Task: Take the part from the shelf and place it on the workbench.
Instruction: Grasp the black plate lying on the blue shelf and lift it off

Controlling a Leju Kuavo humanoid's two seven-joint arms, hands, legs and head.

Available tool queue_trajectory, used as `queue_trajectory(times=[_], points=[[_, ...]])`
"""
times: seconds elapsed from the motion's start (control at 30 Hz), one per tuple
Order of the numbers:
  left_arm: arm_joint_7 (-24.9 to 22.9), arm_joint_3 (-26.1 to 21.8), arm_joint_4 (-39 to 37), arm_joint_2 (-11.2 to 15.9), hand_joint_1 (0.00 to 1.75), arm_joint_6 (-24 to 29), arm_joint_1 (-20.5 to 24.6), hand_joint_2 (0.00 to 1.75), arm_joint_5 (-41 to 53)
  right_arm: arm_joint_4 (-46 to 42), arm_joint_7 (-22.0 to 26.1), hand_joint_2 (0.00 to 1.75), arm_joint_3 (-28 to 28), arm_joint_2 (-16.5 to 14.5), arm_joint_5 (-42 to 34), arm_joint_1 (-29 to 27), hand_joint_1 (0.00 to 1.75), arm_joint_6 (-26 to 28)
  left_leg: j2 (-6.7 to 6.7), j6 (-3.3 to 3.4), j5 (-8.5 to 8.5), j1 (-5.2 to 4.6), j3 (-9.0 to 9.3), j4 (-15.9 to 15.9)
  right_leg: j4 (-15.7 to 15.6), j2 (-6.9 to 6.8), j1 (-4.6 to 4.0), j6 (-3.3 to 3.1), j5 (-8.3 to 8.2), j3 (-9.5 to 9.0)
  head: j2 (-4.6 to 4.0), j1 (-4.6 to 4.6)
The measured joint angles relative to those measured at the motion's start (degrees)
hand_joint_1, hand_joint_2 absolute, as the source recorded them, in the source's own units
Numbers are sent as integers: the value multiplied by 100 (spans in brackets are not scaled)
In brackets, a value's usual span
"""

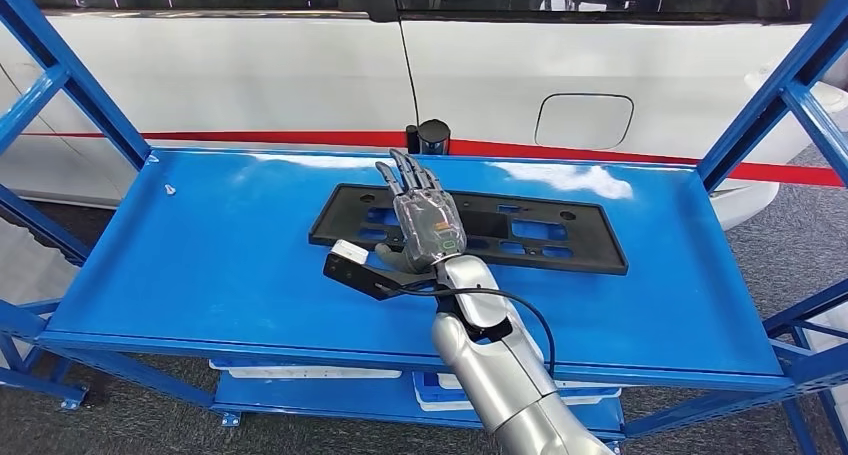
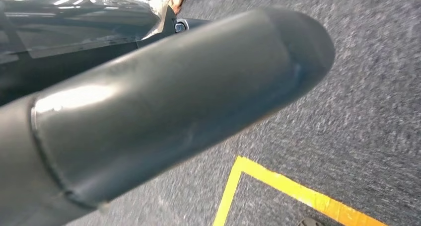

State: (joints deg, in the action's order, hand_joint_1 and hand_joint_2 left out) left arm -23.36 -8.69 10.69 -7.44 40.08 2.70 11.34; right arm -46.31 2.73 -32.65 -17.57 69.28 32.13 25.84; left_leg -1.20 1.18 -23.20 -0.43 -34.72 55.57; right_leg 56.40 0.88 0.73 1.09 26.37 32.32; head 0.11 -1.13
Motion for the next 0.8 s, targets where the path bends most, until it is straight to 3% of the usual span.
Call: queue_trajectory(times=[0.33, 0.63, 0.8], points=[[225, -573, 6, -57, 0, 3, -11, 0, 556, 1220, -289, 175, 158, -134, 289, 635, 0, 54, 0, 0, 2, 0, 8, 2, 0, 0, 0, -1, -1, -8, 0, 1], [78, -934, 47, -109, 0, 3, -50, 0, 1214, 1635, -394, 175, 296, -88, 385, 750, 0, 54, 0, 0, 0, 0, 7, 3, -1, 0, 1, 0, 0, -5, 0, 1], [-12, -1442, 150, -239, 0, 3, -91, 0, 2016, 1777, -567, 175, 360, -15, 605, 768, 0, 55, 1, 1, 0, 0, 7, 3, -1, 0, 1, 0, 0, -6, 0, 1]])
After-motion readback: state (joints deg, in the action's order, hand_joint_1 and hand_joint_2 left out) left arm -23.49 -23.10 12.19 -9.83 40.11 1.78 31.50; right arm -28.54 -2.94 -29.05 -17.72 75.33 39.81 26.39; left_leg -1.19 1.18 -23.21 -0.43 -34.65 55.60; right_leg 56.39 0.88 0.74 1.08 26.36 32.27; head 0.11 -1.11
